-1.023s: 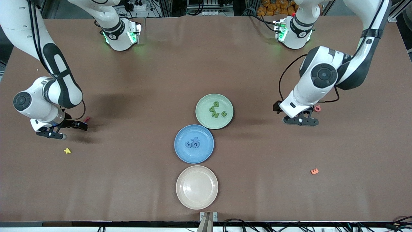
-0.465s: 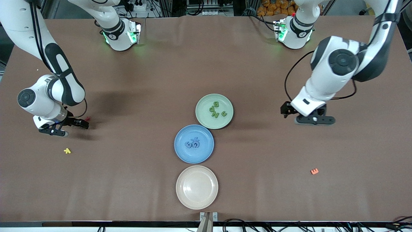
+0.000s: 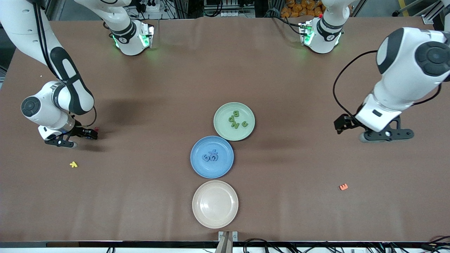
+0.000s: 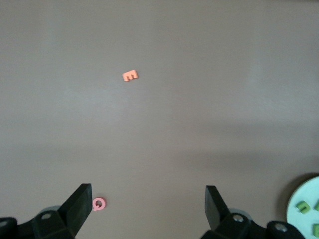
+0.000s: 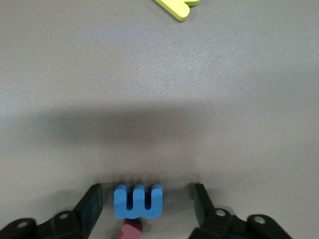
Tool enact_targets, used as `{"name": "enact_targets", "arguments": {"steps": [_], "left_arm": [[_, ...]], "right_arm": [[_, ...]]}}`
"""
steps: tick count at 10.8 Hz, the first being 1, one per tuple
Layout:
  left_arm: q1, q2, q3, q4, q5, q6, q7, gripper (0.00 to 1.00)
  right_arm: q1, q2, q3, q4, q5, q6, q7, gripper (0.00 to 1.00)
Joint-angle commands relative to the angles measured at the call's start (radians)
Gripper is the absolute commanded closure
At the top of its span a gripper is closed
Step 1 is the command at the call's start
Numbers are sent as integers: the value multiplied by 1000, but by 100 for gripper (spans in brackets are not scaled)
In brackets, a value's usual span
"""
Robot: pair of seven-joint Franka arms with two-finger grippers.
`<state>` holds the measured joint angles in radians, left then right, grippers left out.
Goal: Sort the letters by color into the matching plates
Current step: 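Lift the blue W with the right gripper while the left gripper retreats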
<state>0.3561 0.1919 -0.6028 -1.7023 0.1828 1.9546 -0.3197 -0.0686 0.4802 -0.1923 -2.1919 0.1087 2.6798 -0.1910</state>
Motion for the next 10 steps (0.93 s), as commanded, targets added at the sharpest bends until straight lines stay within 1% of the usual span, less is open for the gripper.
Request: {"name": "enact_targets", "arguments": {"steps": [1, 3, 4, 5, 6, 7, 8, 9, 10], "left_arm": [[87, -17, -11, 27, -26, -60, 24, 0], [92, -19, -6, 58, -20, -91, 16, 0], [86, -19, 14, 84, -14, -112, 24, 0], [8, -32, 117, 92, -16, -124, 25, 0], [-147, -67, 296, 83, -28, -134, 59, 0], [-255, -93, 421, 75, -54, -164, 115, 0], [-288, -124, 466, 69, -86, -209, 151, 0], [-295, -171, 472, 29, -107, -253, 172, 0], [-305, -231, 486, -46, -146, -253, 177, 0]], "right_arm": [[-19, -40, 14, -45, -17, 12, -13, 24], [-19, -49, 14, -51, -17, 12, -13, 29], [-19, -55, 14, -60, -17, 12, -15, 32], [-19, -57, 14, -61, -17, 11, -19, 35], [-19, -57, 14, -62, -17, 12, -30, 40], [-19, -57, 14, -62, -17, 12, -38, 47], [-20, -55, 14, -62, -17, 12, -39, 50], [-19, -52, 14, -60, -14, 12, -38, 52], [-19, -51, 14, -58, -11, 14, -38, 54]]}}
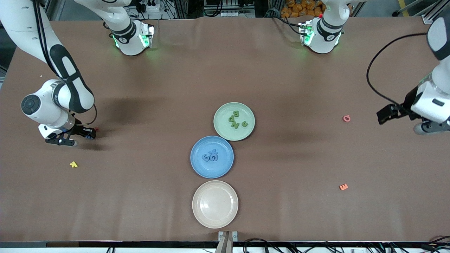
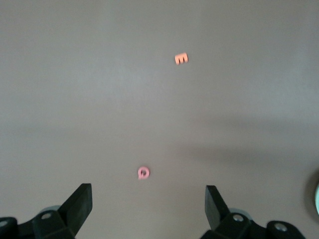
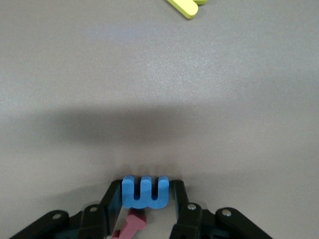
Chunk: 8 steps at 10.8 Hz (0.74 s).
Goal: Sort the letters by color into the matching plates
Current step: 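Lift the blue W with the right gripper while the left gripper retreats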
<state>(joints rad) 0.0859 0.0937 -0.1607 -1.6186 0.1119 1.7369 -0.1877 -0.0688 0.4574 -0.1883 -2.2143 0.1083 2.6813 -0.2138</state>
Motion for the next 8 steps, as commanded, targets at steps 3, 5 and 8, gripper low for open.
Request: {"name": "enact_targets", "arguments": {"steps": [3, 5, 8], "left_arm": [[-115, -183, 150, -176, -150, -31, 135, 0], [-115, -157, 152, -106, -149, -31, 136, 0], [-114, -124, 141, -1, -150, -31, 140, 0]], "right_arm": [[-16, -20, 12, -35, -7, 22, -15, 58], [-14, -19, 13, -35, -7, 22, -15, 63], [-11, -19, 13, -27, -7, 20, -15, 71]]}}
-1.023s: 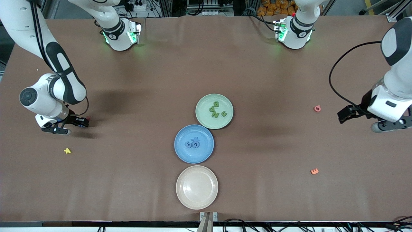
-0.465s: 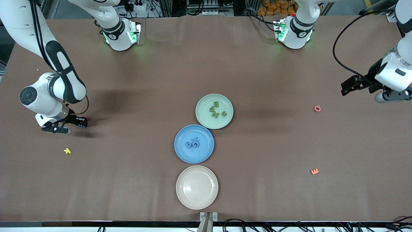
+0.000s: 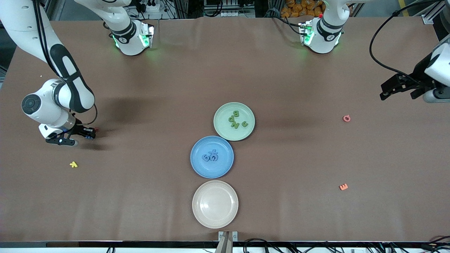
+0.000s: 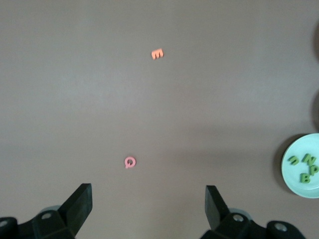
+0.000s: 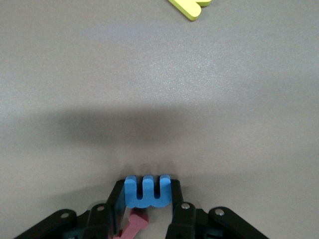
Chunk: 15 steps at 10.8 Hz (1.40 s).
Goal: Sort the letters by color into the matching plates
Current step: 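Lift the blue W with the right gripper while the left gripper retreats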
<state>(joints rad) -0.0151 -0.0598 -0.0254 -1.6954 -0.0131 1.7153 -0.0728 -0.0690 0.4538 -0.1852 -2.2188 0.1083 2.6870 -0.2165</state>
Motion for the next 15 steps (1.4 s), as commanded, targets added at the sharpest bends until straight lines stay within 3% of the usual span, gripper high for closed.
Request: {"name": "enact_targets", "arguments": {"steps": [1, 9, 12, 15], "left_arm": [[-11, 34, 7, 94, -25, -10, 25, 0], [-16, 52, 5, 95, -24, -10, 130, 0], [-31, 55, -5, 91, -19, -14, 110, 0], [-28, 57, -7, 97, -16, -13, 108, 0]], "right_arm": [[-11, -15, 10, -13, -7, 13, -12, 74], [23, -14, 67, 131, 36, -78, 58, 78], [119, -14, 69, 198, 39, -128, 219, 78], [225, -9, 69, 266, 152, -164, 310, 78]]}}
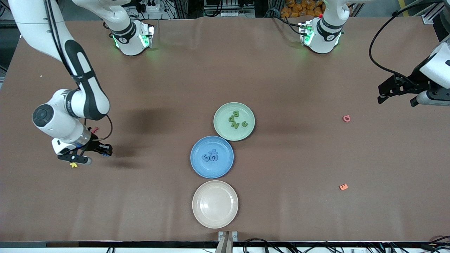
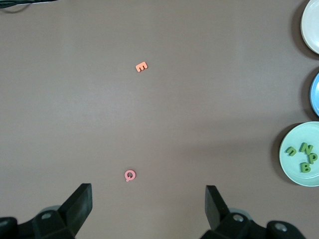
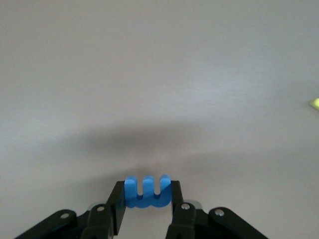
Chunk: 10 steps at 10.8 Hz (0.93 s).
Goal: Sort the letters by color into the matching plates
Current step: 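Carry the blue W over the blue plate and open the right gripper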
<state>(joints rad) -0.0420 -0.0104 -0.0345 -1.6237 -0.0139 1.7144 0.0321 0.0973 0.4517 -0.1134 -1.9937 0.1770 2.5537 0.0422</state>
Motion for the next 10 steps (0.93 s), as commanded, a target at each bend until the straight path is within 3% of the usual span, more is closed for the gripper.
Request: {"name": "enact_targets", "arguments": {"steps": [1, 3, 10], "left_arm": [[-2, 7, 2, 25, -20, -12, 3, 0], [-1, 4, 2, 25, -26, -12, 9, 0], [1, 7, 1, 25, -28, -12, 5, 0]], "right_arm": [[99, 4, -3, 67, 125, -29, 73, 78], [178, 45, -3, 145, 174, -29, 146, 78], [422, 264, 40, 443, 174, -17, 424, 78]]}}
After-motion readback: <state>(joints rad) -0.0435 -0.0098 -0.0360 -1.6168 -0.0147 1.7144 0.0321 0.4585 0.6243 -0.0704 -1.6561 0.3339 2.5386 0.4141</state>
